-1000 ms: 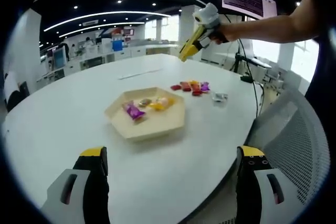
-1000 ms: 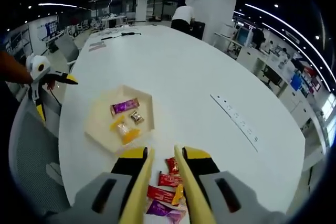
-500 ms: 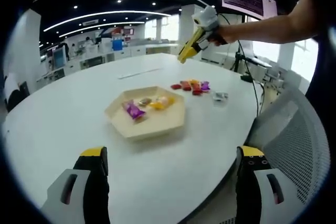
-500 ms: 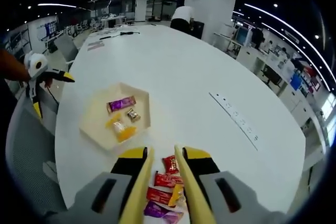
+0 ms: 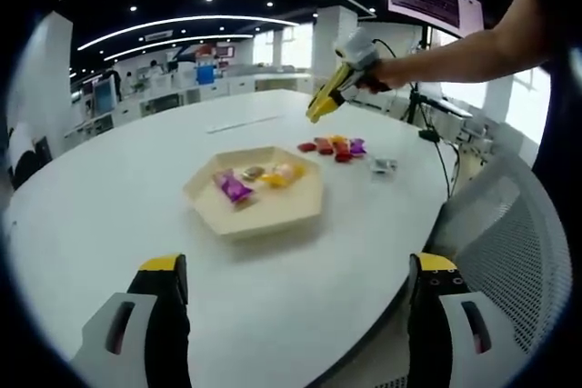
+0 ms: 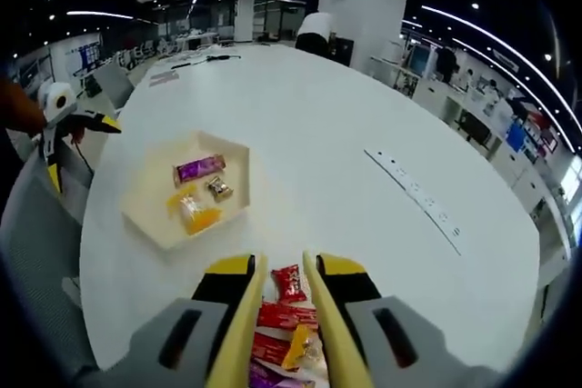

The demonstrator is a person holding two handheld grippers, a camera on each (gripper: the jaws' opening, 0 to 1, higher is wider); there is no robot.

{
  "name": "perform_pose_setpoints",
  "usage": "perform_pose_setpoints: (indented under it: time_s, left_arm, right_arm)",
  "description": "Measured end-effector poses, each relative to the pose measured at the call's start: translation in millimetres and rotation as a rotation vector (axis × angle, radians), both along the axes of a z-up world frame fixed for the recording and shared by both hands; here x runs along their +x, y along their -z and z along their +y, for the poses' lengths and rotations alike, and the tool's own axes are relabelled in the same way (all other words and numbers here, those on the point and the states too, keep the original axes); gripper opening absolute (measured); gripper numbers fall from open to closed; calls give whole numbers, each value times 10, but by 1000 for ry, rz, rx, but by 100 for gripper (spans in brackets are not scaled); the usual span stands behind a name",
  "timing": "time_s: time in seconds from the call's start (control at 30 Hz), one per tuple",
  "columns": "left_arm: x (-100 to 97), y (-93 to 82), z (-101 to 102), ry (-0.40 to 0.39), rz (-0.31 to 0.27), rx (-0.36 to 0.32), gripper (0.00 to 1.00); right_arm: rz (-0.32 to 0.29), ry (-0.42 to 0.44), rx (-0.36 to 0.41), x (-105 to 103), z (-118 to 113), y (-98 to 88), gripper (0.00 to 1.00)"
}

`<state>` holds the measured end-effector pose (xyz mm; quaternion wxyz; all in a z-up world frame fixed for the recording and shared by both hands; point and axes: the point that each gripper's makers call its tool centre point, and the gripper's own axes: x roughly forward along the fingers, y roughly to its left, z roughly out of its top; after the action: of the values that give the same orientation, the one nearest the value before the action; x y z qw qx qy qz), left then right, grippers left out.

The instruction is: Place the target food into the container with the food tongs after gripping and lifting it, then release it inside without dropping or visibly crushing the food.

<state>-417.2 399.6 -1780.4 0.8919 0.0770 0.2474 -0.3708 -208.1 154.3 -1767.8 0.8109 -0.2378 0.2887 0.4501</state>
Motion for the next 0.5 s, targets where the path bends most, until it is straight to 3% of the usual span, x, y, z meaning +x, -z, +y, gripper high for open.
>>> perform_pose_setpoints:
  time_s: [0.5]
  left_arm:
    - [2, 18, 8, -4, 9, 4, 97]
  right_arm:
    - [42, -10, -26, 87, -32, 321, 25]
